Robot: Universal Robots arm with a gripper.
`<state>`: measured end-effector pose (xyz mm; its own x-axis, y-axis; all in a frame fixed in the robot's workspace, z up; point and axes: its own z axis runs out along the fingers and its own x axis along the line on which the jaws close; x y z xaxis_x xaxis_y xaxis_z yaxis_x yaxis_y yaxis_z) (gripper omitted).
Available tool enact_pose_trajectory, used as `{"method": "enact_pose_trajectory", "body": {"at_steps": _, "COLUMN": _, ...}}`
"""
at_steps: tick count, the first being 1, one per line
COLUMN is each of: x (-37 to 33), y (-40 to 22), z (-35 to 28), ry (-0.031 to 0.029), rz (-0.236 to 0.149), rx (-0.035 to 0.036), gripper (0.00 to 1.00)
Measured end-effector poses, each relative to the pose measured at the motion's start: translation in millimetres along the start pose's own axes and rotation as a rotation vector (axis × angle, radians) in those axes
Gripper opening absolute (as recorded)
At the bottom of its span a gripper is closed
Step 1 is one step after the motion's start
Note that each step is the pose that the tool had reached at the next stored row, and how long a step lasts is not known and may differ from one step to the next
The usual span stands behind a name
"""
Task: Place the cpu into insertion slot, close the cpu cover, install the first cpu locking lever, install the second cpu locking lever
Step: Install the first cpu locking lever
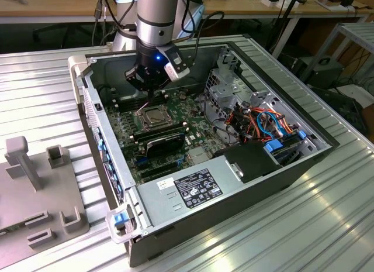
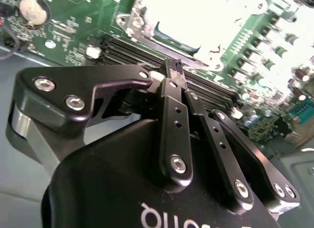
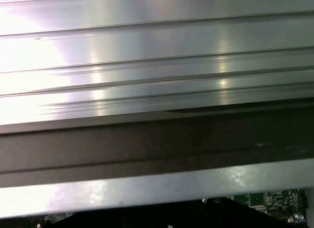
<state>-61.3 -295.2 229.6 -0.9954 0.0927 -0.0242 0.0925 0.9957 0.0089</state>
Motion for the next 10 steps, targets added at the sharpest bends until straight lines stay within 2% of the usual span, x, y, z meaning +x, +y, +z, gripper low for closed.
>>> {"method": "enact_pose_trajectory", "body": {"at_steps": 2, "x": -4.8, "y": 1.5, "z": 4.0, "ry": 0.0, "rz": -0.02, "rx": -0.0006, "gripper": 0.11}}
{"method": "enact_pose_trajectory", "body": {"at_steps": 5, "x": -5.2, "y": 1.6, "z": 7.5, "ry": 0.0005, "rz": -0.065, "rx": -0.0016, "gripper": 0.11}}
{"method": "enact_pose_trajectory", "body": {"at_steps": 10, "x": -13.9, "y": 2.5, "z": 14.0, "ry": 0.0006, "rz": -0.087, "rx": -0.0021, "gripper": 0.11}}
